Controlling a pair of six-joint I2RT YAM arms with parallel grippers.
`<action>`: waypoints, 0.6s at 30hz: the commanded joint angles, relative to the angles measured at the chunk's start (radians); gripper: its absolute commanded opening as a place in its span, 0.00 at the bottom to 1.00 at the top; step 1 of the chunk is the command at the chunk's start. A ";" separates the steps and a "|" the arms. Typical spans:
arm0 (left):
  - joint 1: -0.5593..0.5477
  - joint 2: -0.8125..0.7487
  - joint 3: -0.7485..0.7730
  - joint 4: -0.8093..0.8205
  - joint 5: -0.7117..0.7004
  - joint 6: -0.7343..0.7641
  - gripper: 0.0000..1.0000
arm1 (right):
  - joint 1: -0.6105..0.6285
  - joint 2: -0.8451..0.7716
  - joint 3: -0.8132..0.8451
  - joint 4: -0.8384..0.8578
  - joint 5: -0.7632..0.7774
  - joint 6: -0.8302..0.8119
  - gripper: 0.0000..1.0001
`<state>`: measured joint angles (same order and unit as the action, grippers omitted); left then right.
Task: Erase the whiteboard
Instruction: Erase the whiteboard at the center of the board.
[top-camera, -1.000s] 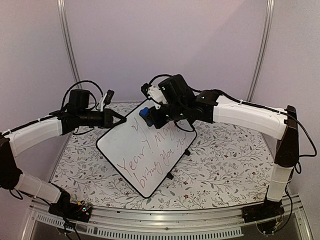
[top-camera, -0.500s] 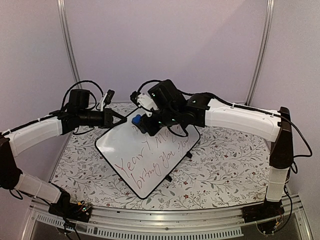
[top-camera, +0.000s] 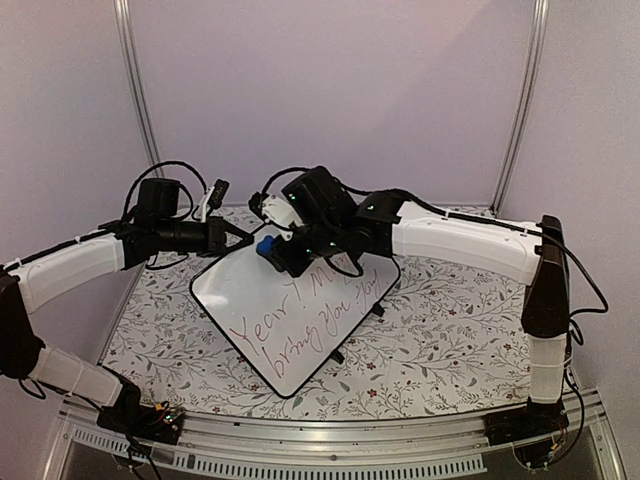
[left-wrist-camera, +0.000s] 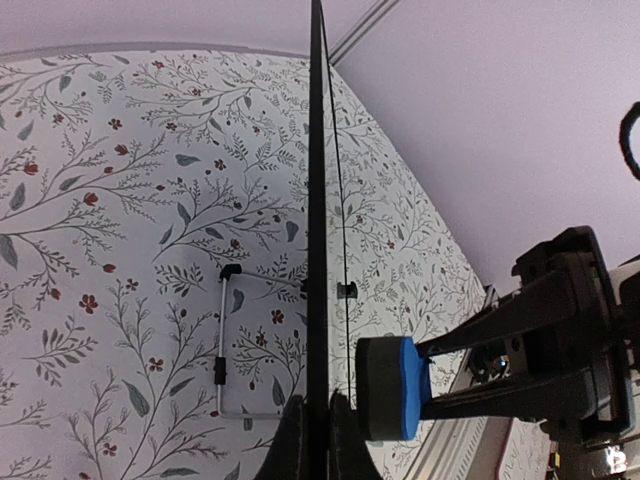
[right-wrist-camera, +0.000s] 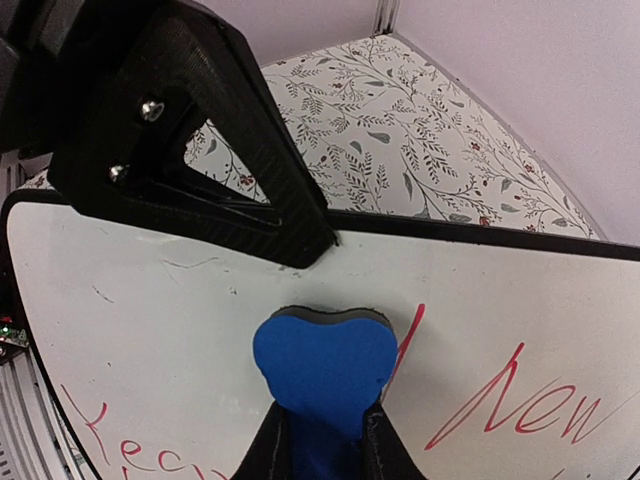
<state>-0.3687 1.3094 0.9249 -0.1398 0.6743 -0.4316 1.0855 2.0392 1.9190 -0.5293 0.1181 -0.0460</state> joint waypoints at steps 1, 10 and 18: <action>-0.010 -0.021 0.022 0.008 0.037 0.012 0.00 | -0.001 0.038 0.060 -0.016 0.005 -0.017 0.06; -0.009 -0.025 0.022 0.007 0.040 0.014 0.00 | -0.048 0.069 0.069 -0.039 -0.077 0.026 0.05; -0.010 -0.027 0.022 0.007 0.045 0.013 0.00 | -0.048 0.070 0.027 -0.051 -0.103 0.027 0.05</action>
<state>-0.3683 1.3094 0.9249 -0.1417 0.6727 -0.4370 1.0492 2.0838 1.9678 -0.5438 0.0322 -0.0372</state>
